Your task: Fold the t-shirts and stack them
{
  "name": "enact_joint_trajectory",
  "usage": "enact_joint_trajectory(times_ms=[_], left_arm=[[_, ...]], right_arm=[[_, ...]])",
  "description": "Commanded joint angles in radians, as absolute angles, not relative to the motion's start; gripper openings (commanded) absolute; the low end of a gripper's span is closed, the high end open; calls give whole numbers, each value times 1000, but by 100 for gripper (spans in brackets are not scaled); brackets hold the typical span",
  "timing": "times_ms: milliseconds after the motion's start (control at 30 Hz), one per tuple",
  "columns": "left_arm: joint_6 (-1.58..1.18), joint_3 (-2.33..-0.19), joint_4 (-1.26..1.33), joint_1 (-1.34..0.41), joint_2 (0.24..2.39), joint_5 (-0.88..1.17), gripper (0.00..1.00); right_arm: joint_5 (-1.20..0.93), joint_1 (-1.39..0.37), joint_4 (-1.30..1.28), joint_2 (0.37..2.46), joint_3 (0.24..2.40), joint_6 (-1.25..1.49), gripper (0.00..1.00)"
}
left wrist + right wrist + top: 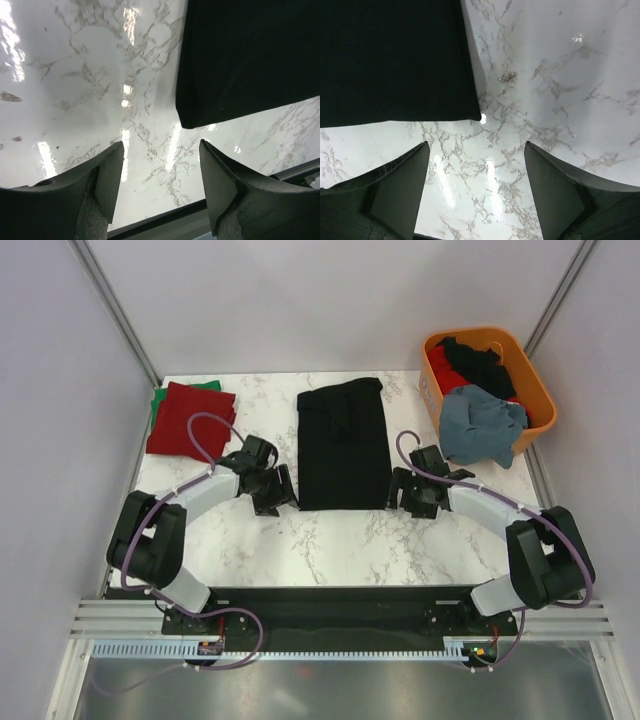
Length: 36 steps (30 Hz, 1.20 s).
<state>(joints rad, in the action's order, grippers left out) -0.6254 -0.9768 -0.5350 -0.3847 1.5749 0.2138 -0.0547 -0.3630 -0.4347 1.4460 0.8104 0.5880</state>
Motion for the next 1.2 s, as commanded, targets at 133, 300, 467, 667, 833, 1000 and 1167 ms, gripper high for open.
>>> enact_joint_trajectory(times_ms=[133,300,467,667,833,1000,1167], left_arm=[[-718,-833,-224,-400,1522,304,69],[-726,-796,-160,-402,1522,305,70],[-732,-796,-123,-402,1554,310,70],[-755,-781,-68,-416,1588,315,66],[-779,-741,-38,-429,1623,292,55],[-813,-681,-3,-437,1652,258,42],[-816,-672,-3,-440,1652,224,38]], right_arm=[[-114,-361,-170,1515,715,629,82],[-110,-357,-111,1516,675,629,78],[-110,-344,-94,1528,672,623,74],[-115,-330,-94,1545,667,607,67],[-118,-324,-83,1555,644,606,59],[-123,-322,-66,1557,620,607,45],[-138,-316,-49,1571,604,606,38]])
